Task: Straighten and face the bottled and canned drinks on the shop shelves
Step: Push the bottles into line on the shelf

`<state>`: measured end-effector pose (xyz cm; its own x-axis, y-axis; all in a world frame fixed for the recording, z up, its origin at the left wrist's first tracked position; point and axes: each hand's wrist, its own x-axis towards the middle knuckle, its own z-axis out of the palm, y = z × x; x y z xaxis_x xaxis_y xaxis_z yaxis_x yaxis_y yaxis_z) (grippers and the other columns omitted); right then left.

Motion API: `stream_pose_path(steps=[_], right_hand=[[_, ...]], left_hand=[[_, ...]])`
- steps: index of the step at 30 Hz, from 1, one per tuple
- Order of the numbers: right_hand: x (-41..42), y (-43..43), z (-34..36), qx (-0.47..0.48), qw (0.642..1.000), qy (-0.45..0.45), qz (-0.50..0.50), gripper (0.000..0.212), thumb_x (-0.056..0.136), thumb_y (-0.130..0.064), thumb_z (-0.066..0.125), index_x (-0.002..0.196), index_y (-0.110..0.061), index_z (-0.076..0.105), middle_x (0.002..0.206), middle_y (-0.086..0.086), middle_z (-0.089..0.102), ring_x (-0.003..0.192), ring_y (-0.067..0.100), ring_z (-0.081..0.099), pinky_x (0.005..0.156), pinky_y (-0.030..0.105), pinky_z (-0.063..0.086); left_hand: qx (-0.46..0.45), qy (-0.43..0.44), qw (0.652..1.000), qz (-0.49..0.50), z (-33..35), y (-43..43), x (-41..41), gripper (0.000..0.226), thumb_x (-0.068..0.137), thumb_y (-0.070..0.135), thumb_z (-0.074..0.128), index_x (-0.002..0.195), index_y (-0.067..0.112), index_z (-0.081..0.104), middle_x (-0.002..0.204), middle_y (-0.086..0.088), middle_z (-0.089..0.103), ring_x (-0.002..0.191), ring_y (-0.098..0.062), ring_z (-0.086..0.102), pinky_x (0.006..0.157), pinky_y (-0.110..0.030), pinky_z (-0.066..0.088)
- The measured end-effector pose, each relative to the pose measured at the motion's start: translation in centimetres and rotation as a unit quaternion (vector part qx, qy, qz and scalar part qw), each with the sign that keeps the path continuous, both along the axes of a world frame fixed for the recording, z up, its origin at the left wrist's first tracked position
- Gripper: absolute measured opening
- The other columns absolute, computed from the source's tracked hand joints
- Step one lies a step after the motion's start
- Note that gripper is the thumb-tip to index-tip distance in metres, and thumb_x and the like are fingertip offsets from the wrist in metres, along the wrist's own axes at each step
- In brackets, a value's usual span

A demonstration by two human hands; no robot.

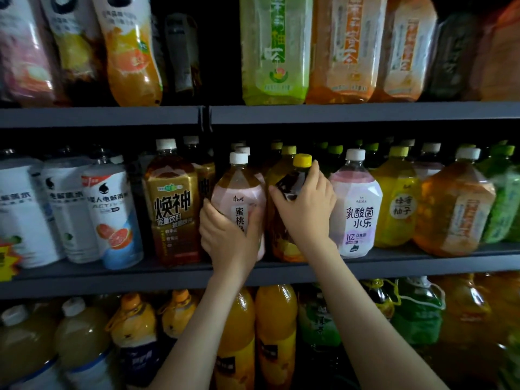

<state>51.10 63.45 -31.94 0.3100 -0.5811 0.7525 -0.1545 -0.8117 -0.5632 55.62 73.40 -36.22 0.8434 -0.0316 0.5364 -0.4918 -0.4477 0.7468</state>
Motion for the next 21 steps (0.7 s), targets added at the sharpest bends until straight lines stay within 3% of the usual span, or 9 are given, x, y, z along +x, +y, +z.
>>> stream_pose_path(steps=[3,7,10,13,17,20,21], right_hand=[[-0.1,-0.7,1.1,0.004,1.0,-0.006,-0.019,0.06,0.085,-0.049,0.061,0.12,-0.001,0.05,0.119,0.016,0.054,0.114,0.033,0.045,0.092,0.037,0.032],[-1.1,-1.6,1.9,0.039,0.998,-0.042,0.014,0.039,0.093,-0.042,0.053,0.096,-0.004,0.056,0.101,0.009,0.055,0.102,0.026,0.047,0.079,0.032,0.034],[-2.2,-1.0,1.5,0.051,0.994,-0.083,0.055,0.031,0.093,-0.038,0.055,0.081,-0.01,0.051,0.087,0.001,0.051,0.091,0.02,0.047,0.07,0.024,0.027],[-4.1,-0.3,1.1,0.057,0.988,-0.119,0.077,0.028,0.091,-0.037,0.058,0.081,-0.012,0.053,0.086,0.0,0.053,0.086,0.017,0.048,0.069,0.024,0.029],[-8.5,-0.4,0.8,0.069,0.984,-0.135,0.098,0.032,0.09,-0.039,0.06,0.076,-0.01,0.057,0.08,0.003,0.059,0.079,0.019,0.055,0.068,0.033,0.043],[-13.7,-1.8,0.1,0.063,0.993,-0.067,0.074,0.038,0.086,-0.044,0.062,0.072,-0.009,0.061,0.074,0.003,0.06,0.072,0.018,0.057,0.063,0.035,0.046],[-15.6,-2.7,-0.5,0.064,0.996,-0.037,0.056,0.041,0.085,-0.046,0.063,0.07,-0.008,0.059,0.071,0.003,0.059,0.07,0.018,0.055,0.06,0.034,0.044]], left_hand=[[-0.004,0.011,1.0,-0.013,0.3,0.3,-0.4,0.102,0.084,0.059,0.052,0.148,0.004,-0.005,0.154,-0.017,0.007,0.14,-0.032,0.012,0.111,-0.045,0.019],[0.012,-0.048,0.998,-0.025,1.1,0.3,-1.3,0.1,0.085,0.041,0.064,0.15,0.009,-0.005,0.155,-0.018,0.004,0.141,-0.035,0.01,0.112,-0.048,0.02],[0.003,-0.107,0.994,-0.035,2.0,0.3,-2.4,0.098,0.078,0.034,0.072,0.15,0.011,0.01,0.154,-0.02,0.009,0.141,-0.036,0.01,0.112,-0.047,0.019],[0.01,-0.16,0.979,-0.126,2.4,0.5,-4.5,0.084,0.076,0.035,0.073,0.144,0.012,0.028,0.148,-0.013,0.026,0.136,-0.024,0.018,0.112,-0.037,0.023],[0.039,-0.048,0.948,-0.313,2.5,-0.6,-8.2,0.086,0.074,0.041,0.075,0.144,0.025,0.027,0.141,0.005,0.04,0.13,-0.011,0.037,0.106,-0.032,0.039],[0.036,0.04,0.929,-0.366,2.1,-1.8,-11.3,0.081,0.062,0.043,0.083,0.131,0.031,0.042,0.117,0.016,0.056,0.102,0.002,0.053,0.076,-0.003,0.041],[0.049,0.057,0.922,-0.38,1.5,-2.5,-12.4,0.078,0.059,0.043,0.084,0.126,0.032,0.046,0.107,0.019,0.056,0.096,0.003,0.053,0.068,-0.001,0.039]])
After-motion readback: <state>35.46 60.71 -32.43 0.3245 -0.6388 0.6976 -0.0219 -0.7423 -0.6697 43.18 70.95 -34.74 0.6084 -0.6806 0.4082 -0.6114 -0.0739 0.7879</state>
